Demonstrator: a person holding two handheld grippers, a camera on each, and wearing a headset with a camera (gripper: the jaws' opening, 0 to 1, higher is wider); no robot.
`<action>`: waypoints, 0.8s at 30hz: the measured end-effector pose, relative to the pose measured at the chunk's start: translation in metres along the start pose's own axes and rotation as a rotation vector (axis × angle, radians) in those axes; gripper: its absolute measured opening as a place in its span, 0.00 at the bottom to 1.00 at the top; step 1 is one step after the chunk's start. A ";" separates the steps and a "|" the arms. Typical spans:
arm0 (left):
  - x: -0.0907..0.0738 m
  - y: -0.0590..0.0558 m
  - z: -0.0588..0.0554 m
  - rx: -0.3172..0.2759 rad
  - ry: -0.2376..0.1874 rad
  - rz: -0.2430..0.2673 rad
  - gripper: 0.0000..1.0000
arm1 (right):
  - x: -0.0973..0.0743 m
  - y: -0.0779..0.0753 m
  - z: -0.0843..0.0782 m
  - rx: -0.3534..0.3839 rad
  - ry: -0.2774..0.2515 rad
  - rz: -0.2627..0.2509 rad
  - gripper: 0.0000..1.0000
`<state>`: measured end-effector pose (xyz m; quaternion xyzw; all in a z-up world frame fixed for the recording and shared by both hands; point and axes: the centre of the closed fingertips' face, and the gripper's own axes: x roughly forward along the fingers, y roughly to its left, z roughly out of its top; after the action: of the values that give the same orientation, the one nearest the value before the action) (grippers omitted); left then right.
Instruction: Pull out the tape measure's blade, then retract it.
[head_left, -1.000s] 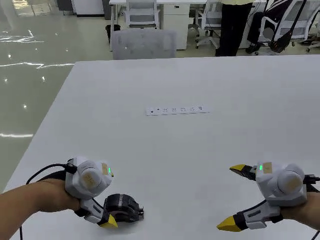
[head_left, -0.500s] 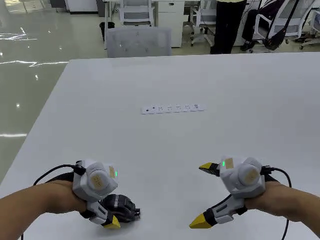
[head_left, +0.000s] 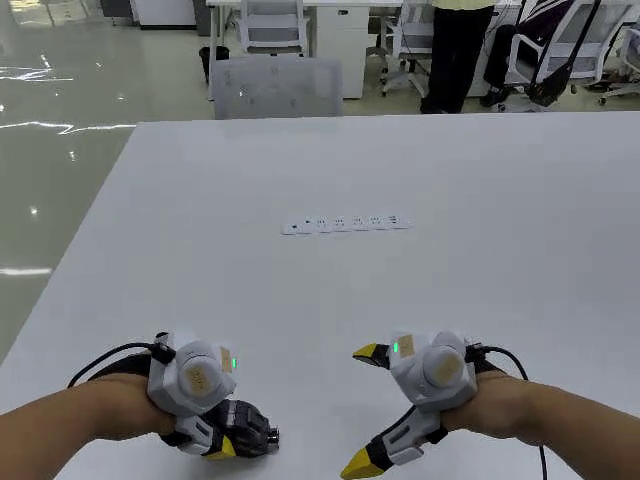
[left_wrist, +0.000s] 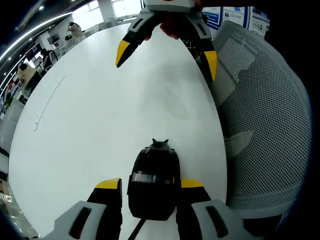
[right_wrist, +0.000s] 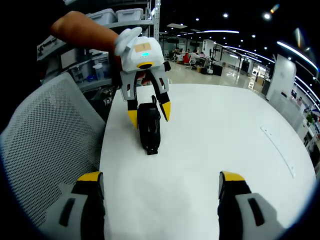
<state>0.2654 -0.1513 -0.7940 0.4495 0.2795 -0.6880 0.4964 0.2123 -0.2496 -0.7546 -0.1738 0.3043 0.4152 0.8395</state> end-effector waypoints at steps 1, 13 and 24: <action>0.002 0.004 0.000 0.008 -0.003 0.027 0.34 | 0.003 0.001 0.000 -0.006 0.002 0.007 0.96; 0.000 0.005 0.000 -0.044 -0.018 0.035 0.33 | 0.041 0.009 0.010 -0.050 0.022 0.076 0.81; -0.001 0.003 -0.001 -0.036 -0.029 0.022 0.33 | 0.076 0.024 -0.001 -0.070 0.099 0.164 0.69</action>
<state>0.2686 -0.1516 -0.7933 0.4333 0.2797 -0.6839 0.5160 0.2284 -0.1911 -0.8062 -0.1979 0.3439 0.4839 0.7800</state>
